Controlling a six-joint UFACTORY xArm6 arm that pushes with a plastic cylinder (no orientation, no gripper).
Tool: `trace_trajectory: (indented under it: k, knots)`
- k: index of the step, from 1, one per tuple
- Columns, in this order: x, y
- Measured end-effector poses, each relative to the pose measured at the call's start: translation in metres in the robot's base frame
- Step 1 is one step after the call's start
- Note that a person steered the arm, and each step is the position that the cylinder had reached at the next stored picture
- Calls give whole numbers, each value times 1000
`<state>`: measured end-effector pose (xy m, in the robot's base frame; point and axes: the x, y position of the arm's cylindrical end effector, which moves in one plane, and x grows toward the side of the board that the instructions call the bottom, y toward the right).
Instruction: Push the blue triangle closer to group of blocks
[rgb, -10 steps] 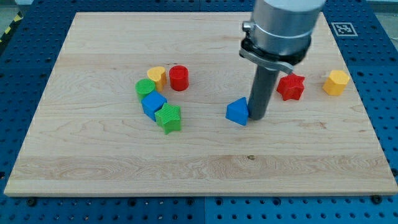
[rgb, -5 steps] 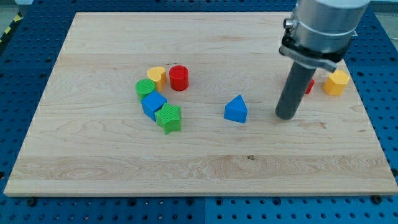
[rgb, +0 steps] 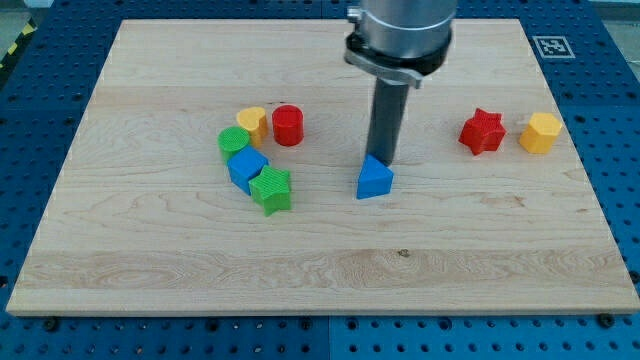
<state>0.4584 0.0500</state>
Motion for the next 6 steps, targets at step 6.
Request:
trace_trajectory:
  k: [6]
  knots:
    - [39,17]
